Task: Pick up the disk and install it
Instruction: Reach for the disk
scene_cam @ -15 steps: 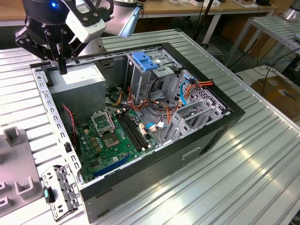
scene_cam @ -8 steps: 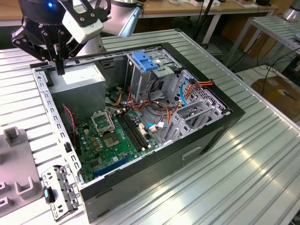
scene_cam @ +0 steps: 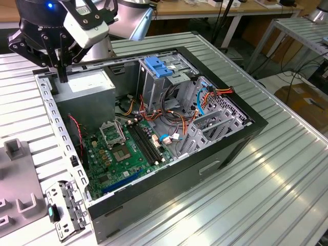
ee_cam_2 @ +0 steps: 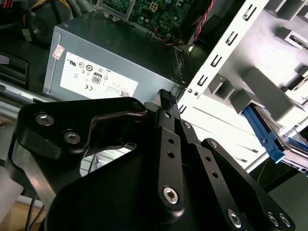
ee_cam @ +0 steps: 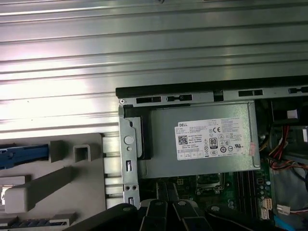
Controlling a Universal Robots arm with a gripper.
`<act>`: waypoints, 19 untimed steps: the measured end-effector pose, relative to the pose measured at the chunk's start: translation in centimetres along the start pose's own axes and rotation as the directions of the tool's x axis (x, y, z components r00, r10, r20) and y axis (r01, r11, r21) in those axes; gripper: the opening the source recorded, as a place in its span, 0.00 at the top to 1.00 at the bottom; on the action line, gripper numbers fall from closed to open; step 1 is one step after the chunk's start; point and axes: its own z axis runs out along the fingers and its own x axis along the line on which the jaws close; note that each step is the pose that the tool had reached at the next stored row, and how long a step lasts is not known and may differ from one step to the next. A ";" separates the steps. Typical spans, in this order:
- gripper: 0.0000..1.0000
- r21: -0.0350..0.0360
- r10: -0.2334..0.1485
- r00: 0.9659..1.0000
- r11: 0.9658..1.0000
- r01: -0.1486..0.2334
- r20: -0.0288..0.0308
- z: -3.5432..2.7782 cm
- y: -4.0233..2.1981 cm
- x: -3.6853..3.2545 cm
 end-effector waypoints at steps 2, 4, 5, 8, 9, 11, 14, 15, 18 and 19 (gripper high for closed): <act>0.89 0.000 0.000 1.000 1.000 0.000 0.000 0.00 -0.02 0.22; 0.89 0.000 0.000 1.000 1.000 0.000 -0.001 0.01 -0.03 0.35; 0.89 0.000 0.000 1.000 1.000 0.000 -0.001 0.00 -0.03 0.43; 0.89 0.000 0.000 1.000 1.000 0.000 -0.001 0.00 -0.05 0.64; 0.89 0.000 0.000 1.000 1.000 0.000 -0.001 0.01 -0.06 0.72; 0.89 0.000 0.000 1.000 1.000 0.000 -0.001 0.01 -0.06 0.85; 0.89 0.000 0.000 1.000 1.000 0.000 -0.002 0.01 -0.08 1.04; 0.89 0.000 0.000 1.000 1.000 0.000 -0.002 0.01 -0.09 1.14; 0.89 0.000 0.000 1.000 1.000 0.000 -0.002 0.01 -0.10 1.35; 0.89 0.000 0.000 1.000 1.000 0.000 -0.003 0.01 -0.11 1.42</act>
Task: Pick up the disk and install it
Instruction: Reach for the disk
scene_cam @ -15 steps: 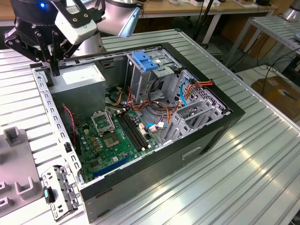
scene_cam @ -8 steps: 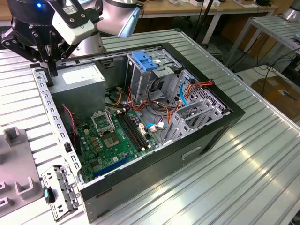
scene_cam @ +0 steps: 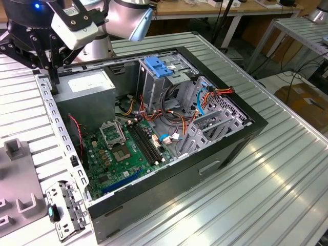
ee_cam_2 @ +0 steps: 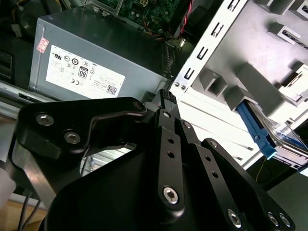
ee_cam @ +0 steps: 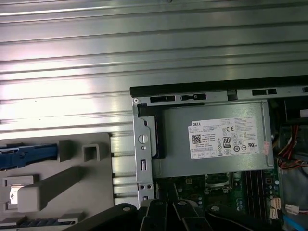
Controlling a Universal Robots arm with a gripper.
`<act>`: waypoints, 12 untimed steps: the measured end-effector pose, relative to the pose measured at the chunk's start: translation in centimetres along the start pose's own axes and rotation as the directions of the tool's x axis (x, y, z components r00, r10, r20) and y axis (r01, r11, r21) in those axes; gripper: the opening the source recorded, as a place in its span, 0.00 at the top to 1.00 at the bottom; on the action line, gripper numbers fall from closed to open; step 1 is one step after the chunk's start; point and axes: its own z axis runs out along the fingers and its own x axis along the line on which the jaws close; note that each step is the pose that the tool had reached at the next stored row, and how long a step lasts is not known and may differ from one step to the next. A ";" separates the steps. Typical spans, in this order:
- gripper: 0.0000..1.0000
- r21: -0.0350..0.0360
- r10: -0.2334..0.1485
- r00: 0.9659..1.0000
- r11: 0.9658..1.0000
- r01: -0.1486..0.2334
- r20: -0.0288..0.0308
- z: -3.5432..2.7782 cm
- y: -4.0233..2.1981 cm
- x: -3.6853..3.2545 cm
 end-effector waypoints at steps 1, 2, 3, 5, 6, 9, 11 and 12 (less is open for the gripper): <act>0.89 0.000 0.000 1.000 1.000 0.000 0.000 0.00 -0.01 0.07; 0.89 0.000 0.000 1.000 1.000 0.000 0.000 0.01 -0.01 0.13; 0.89 0.000 0.000 1.000 1.000 0.000 0.000 0.01 -0.02 0.20; 0.89 0.000 0.000 1.000 1.000 0.000 -0.001 0.01 -0.02 0.32; 0.89 0.000 0.000 1.000 1.000 0.000 -0.001 0.01 -0.03 0.39; 0.89 0.000 0.000 1.000 1.000 0.000 -0.001 0.02 -0.05 0.68; 0.89 0.000 0.000 1.000 1.000 0.000 -0.002 0.02 -0.06 0.81; 0.89 0.000 0.000 1.000 1.000 0.000 -0.002 0.02 -0.07 0.88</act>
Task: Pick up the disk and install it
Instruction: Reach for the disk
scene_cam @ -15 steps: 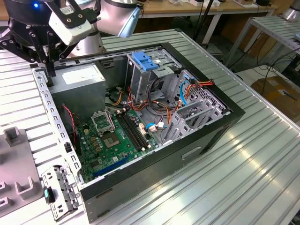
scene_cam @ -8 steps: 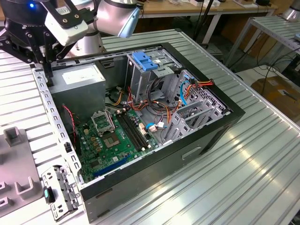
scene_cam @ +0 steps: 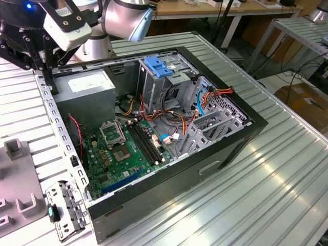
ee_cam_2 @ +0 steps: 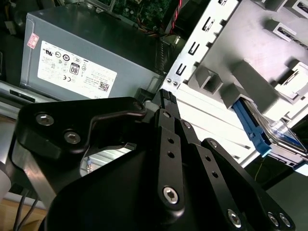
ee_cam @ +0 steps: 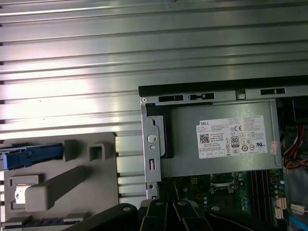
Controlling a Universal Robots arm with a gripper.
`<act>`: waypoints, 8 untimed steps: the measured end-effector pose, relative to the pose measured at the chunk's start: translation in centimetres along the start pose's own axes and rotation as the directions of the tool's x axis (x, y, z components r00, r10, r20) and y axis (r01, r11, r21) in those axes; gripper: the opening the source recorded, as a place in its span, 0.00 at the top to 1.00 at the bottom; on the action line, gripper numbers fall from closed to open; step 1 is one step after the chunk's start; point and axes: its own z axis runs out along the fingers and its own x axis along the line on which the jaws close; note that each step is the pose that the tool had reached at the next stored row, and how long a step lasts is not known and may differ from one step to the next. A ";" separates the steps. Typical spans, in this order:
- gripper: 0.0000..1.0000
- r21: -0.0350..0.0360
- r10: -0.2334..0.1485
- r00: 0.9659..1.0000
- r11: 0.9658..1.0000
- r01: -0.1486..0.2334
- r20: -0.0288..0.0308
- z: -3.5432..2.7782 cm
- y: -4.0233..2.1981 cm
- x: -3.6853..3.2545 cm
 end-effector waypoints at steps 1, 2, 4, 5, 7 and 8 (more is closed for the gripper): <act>0.89 0.000 0.000 1.000 1.000 0.000 0.000 0.00 0.00 0.05; 0.89 0.000 0.000 1.000 1.000 0.000 0.000 0.00 -0.01 0.11; 0.89 0.000 0.000 1.000 1.000 0.000 -0.001 0.00 -0.02 0.22; 0.89 0.000 0.000 1.000 1.000 0.000 -0.001 0.00 -0.02 0.29; 0.89 0.000 0.000 1.000 1.000 0.000 -0.001 0.00 -0.03 0.40; 0.89 0.000 0.000 1.000 1.000 0.000 -0.001 0.00 -0.04 0.47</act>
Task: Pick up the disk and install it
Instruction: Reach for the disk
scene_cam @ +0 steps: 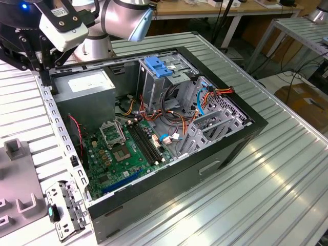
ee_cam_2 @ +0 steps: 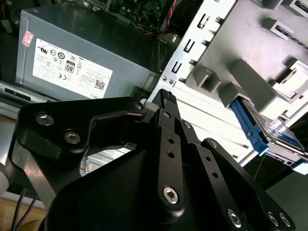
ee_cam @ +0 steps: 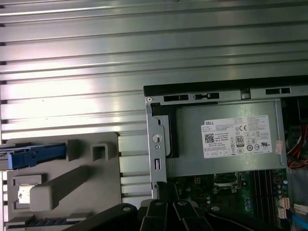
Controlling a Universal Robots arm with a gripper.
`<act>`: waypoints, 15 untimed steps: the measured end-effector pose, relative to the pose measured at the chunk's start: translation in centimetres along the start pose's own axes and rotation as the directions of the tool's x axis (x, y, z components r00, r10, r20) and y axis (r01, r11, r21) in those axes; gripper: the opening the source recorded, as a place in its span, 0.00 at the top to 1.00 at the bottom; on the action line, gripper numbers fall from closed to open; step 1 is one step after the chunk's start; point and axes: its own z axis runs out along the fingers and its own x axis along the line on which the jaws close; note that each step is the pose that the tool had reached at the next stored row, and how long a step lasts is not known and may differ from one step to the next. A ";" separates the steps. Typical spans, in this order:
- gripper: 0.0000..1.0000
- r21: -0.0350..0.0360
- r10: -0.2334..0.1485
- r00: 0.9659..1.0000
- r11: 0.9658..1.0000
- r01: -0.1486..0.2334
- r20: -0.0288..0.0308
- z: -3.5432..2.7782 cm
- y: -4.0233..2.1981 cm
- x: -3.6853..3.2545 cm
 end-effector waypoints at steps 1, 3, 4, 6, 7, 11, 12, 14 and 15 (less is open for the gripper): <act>0.89 0.000 0.000 1.000 1.000 0.000 0.000 0.00 0.00 0.07; 0.89 0.000 0.000 1.000 1.000 0.000 0.000 0.01 -0.02 0.22; 0.89 0.000 0.000 1.000 1.000 0.000 -0.001 0.01 -0.02 0.34; 0.89 0.000 0.000 1.000 1.000 0.000 -0.001 0.01 -0.04 0.50; 0.89 0.000 0.000 1.000 1.000 0.000 -0.001 0.01 -0.04 0.58; 0.89 0.000 0.000 1.000 1.000 0.000 -0.001 0.02 -0.07 0.95; 0.89 0.000 0.000 1.000 1.000 0.000 -0.002 0.02 -0.08 1.06; 0.89 0.000 0.000 1.000 1.000 0.000 -0.002 0.02 -0.09 1.18; 0.89 0.000 0.000 1.000 1.000 0.000 -0.002 0.03 -0.10 1.28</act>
